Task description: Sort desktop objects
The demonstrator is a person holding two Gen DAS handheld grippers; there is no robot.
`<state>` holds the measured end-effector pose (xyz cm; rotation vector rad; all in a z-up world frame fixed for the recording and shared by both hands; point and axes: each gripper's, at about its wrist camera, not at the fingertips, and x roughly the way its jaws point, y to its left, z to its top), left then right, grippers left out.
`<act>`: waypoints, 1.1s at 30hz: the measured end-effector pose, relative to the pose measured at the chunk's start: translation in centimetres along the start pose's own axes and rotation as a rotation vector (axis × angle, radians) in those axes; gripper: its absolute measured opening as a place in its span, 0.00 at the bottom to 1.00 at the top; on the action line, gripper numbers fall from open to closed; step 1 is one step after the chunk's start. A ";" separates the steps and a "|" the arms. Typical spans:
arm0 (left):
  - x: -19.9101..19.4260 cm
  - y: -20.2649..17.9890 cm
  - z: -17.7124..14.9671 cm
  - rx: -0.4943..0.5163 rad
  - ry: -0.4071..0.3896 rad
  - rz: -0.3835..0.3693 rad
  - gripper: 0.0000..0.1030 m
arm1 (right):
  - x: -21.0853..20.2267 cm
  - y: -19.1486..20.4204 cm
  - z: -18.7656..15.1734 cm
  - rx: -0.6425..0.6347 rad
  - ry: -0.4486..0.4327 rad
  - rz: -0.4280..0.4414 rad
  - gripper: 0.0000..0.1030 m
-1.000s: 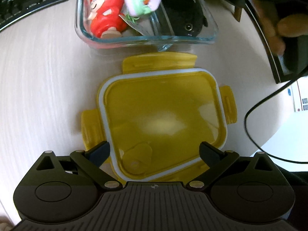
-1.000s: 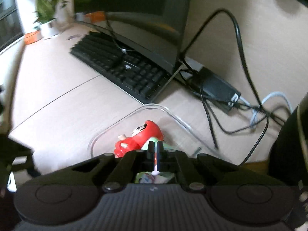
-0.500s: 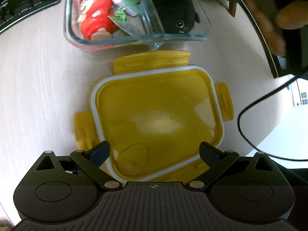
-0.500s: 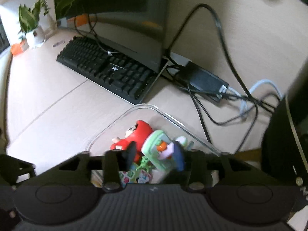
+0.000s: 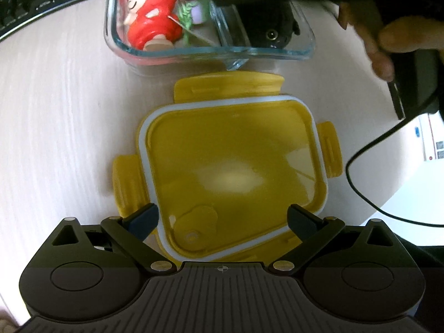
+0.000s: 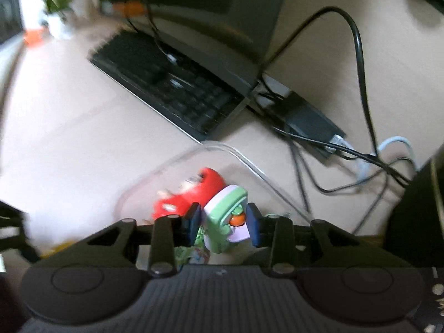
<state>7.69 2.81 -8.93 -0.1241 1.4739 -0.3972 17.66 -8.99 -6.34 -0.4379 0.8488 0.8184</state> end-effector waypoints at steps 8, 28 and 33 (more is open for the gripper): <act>0.0 0.2 0.1 0.016 -0.003 -0.008 0.99 | -1.3 -3.2 -0.5 0.231 -0.001 0.098 0.44; 0.0 0.4 -0.1 -0.007 -0.007 -0.003 0.99 | -1.0 -3.7 -1.7 0.422 0.051 0.195 0.43; 0.1 -0.1 -0.2 0.008 0.000 -0.001 0.99 | -2.8 -6.9 -2.0 0.582 -0.052 0.104 0.38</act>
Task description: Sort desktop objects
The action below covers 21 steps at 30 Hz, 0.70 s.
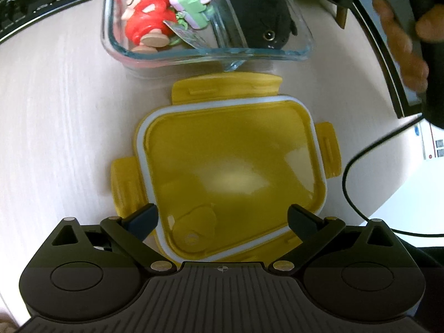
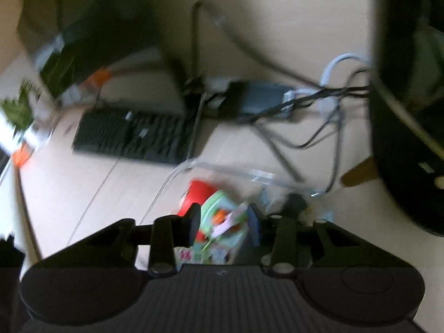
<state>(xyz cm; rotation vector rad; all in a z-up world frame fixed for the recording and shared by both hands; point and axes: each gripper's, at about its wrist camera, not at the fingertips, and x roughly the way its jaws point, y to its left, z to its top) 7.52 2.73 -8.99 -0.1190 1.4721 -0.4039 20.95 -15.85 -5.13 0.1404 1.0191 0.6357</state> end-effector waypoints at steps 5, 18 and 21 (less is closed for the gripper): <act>-0.3 -0.4 0.0 0.023 0.000 -0.005 0.99 | 1.4 -0.6 -0.3 0.096 0.025 0.058 0.32; -0.8 0.4 0.1 -0.005 -0.015 0.011 0.99 | 0.8 3.9 -2.9 -0.185 -0.022 -0.086 0.43; -0.7 0.0 0.1 0.011 -0.011 0.007 0.99 | 0.8 6.3 -3.4 -0.401 -0.102 -0.154 0.45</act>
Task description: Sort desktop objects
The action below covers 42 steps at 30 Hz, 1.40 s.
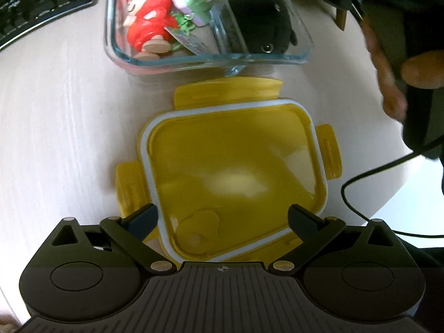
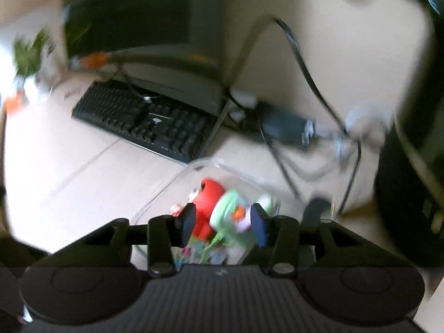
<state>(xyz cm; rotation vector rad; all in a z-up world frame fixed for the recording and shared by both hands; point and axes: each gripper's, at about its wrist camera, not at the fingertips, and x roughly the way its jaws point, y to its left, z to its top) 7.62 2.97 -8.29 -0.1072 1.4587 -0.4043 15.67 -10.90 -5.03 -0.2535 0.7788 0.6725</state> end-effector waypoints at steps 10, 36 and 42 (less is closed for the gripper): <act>-0.1 0.0 -0.1 0.004 -0.006 0.004 0.99 | 3.8 3.7 -0.7 -0.282 0.026 -0.176 0.50; 0.2 0.2 0.0 -0.004 0.007 0.005 0.99 | -3.5 -4.9 -2.0 0.243 -0.100 -0.046 0.31; -0.5 -0.4 0.2 0.029 0.004 0.012 0.99 | -0.6 -8.7 -2.0 0.447 -0.068 -0.033 0.09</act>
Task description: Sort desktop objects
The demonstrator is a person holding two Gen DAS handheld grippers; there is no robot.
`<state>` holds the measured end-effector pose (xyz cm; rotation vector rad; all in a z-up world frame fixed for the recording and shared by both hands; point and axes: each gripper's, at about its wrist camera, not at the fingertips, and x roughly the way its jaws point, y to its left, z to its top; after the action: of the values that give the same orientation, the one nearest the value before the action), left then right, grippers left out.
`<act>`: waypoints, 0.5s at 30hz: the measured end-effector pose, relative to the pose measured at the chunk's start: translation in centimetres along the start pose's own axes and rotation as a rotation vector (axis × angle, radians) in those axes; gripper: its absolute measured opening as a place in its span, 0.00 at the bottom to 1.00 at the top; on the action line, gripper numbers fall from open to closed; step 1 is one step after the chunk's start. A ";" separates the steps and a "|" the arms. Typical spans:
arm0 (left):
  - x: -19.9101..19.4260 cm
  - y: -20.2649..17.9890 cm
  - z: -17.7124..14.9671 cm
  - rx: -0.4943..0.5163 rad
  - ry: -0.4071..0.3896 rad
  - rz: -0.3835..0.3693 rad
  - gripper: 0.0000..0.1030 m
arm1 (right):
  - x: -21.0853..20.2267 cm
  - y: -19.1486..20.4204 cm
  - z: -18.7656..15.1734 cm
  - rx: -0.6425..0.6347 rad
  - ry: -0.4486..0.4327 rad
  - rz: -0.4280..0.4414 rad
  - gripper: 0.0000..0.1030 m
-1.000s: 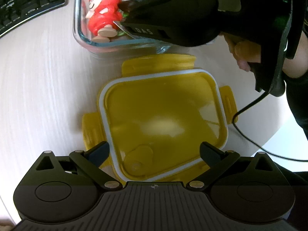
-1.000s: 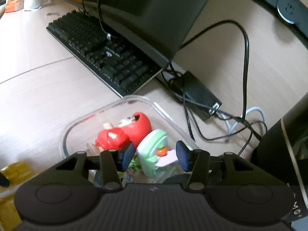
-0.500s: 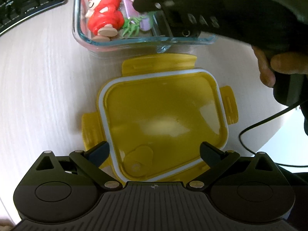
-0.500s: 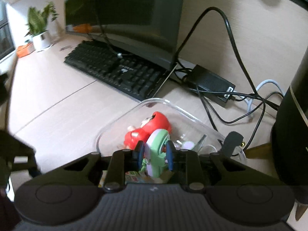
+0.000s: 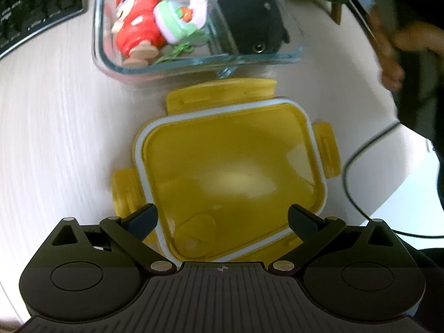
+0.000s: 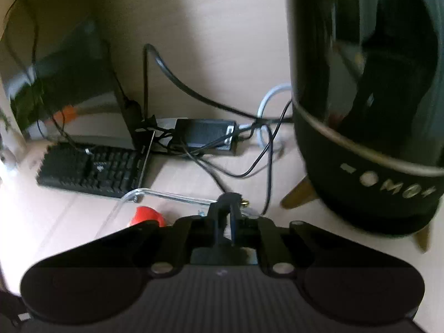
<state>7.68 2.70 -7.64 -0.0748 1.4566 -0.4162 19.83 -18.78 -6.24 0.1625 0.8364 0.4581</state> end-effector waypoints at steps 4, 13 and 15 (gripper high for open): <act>-0.4 0.4 0.0 -0.016 -0.007 0.007 0.99 | 1.5 -0.2 0.6 0.044 0.049 0.047 0.10; -0.2 0.8 0.2 -0.044 -0.002 0.001 0.99 | 4.7 -0.1 0.6 0.018 0.204 -0.036 0.23; -0.2 0.8 0.2 -0.046 -0.001 -0.002 0.99 | 5.0 -0.1 0.3 0.008 0.211 -0.044 0.23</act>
<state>8.04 3.49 -7.66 -0.1128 1.4651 -0.3843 22.97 -16.56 -9.46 0.1035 1.0468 0.4358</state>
